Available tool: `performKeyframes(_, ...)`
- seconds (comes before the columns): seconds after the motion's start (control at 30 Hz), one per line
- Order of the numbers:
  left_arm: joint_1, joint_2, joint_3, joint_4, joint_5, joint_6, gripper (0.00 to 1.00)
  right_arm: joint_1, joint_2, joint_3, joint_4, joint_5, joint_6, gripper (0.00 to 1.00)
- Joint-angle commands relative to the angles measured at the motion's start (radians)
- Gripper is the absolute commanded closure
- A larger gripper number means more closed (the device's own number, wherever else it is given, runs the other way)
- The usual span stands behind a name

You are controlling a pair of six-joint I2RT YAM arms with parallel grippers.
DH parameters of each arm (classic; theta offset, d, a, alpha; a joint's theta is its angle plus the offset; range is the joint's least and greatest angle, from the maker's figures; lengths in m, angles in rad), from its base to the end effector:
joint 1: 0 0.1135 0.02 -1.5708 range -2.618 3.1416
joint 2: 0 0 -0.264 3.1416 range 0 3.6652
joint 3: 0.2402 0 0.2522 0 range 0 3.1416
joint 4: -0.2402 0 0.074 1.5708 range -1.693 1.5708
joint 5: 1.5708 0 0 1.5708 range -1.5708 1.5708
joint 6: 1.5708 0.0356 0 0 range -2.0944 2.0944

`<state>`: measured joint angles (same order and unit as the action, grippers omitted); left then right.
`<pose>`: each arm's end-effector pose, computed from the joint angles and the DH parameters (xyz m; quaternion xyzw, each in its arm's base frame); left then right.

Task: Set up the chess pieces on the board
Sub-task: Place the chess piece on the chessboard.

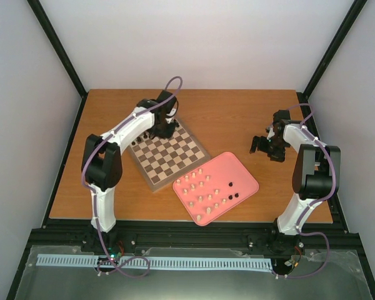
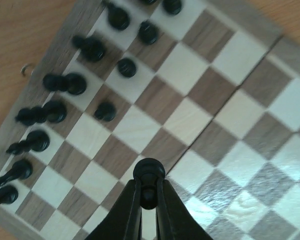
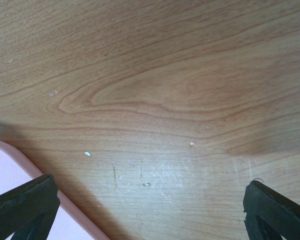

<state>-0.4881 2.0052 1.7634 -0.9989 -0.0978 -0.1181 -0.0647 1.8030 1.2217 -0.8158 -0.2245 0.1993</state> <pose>0.3715 -0.1933 0.2491 0.1733 0.9699 -0.0030 0.1710 0.3370 -0.0139 0.1790 0.1207 0.9826 0.1171 0.0785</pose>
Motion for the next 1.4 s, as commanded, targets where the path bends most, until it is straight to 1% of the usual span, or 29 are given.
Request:
performKeyframes(0.0,0.042,-0.023,-0.053,-0.004,-0.057,-0.028,0.97,0.008,-0.004,0.004,0.007,0.001,-0.001,0.00)
performKeyframes(0.2,0.099,0.021,-0.083,0.023,-0.092,-0.035,0.98,0.007,0.000,0.004,0.005,0.002,-0.001,0.00)
performKeyframes(0.47,0.131,0.066,-0.080,0.053,-0.103,-0.029,0.98,0.007,-0.001,0.002,0.001,0.011,-0.004,0.00)
performKeyframes(0.8,0.138,0.109,-0.044,0.067,-0.107,-0.028,0.97,0.007,0.001,0.002,0.000,0.014,-0.007,0.00)
performKeyframes(1.07,0.143,0.120,-0.029,0.090,-0.111,-0.029,0.94,0.006,0.003,0.004,0.002,0.016,-0.006,0.00)
performKeyframes(1.37,0.143,0.144,-0.012,0.097,-0.108,-0.031,0.95,0.007,-0.076,0.003,0.048,0.017,-0.008,0.00)
